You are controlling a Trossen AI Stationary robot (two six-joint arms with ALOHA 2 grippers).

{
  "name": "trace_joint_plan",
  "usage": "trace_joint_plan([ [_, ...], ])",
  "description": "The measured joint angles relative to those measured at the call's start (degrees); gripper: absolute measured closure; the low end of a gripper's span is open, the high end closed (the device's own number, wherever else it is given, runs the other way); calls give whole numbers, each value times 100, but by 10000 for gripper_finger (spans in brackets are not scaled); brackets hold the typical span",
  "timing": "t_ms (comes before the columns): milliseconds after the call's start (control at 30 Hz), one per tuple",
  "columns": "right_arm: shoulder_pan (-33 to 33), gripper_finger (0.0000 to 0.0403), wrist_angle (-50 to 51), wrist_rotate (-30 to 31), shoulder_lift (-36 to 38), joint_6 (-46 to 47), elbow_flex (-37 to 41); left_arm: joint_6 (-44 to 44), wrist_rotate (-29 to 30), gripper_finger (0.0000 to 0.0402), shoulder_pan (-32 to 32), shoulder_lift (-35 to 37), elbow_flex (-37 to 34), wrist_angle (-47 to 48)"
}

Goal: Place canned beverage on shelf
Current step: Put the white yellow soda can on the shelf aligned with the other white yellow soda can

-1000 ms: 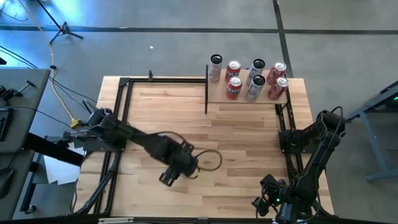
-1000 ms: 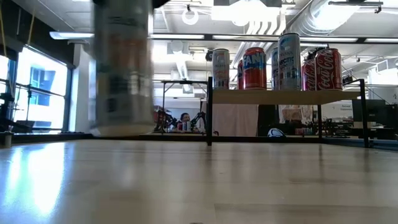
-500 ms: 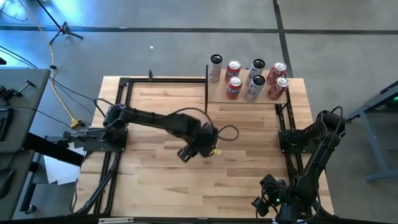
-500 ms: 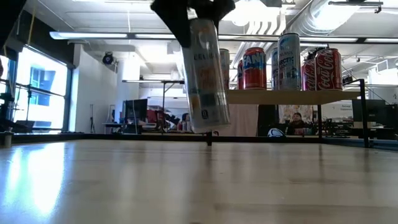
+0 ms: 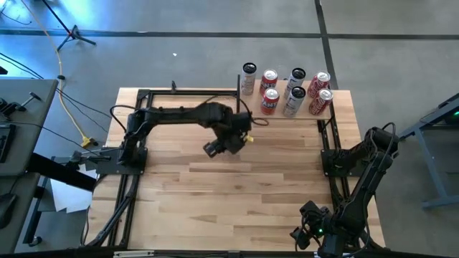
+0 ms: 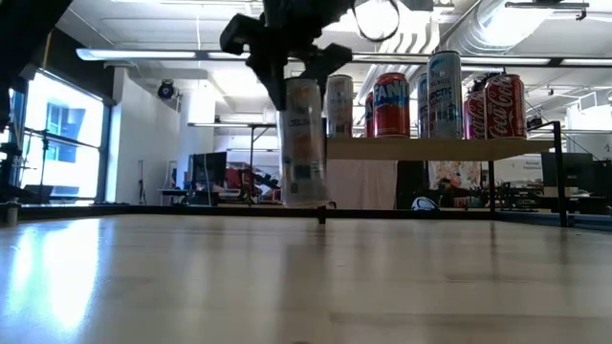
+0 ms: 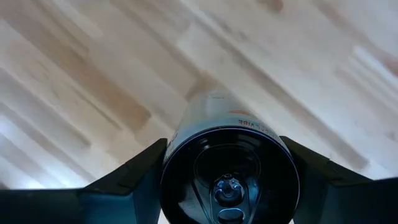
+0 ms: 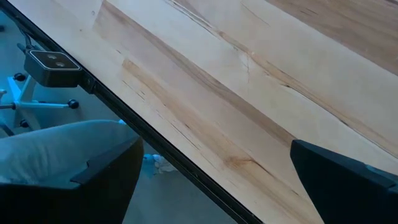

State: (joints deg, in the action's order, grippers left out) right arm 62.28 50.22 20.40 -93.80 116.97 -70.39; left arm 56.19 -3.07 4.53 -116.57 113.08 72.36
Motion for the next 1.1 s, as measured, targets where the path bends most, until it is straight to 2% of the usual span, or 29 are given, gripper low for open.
trace_joint_plan([
  [233, 0, 9, -13, 0, 0, -1, 0, 108, -181, 172, 429, -22, -54, 493],
  [467, 2, 9, -15, -1, 0, 0, 0, -58, -319, 172, 485, -272, -104, 647],
  [667, 0, 9, -15, 0, 0, -2, 0, -110, -386, 170, 483, -295, -109, 256],
  [900, 1, 9, -15, -2, 0, 0, 0, -1051, -400, 162, 452, -295, -111, -11],
  [1100, 0, 9, -15, -2, 0, -2, 0, -917, -518, 162, 342, -295, -112, -95],
])
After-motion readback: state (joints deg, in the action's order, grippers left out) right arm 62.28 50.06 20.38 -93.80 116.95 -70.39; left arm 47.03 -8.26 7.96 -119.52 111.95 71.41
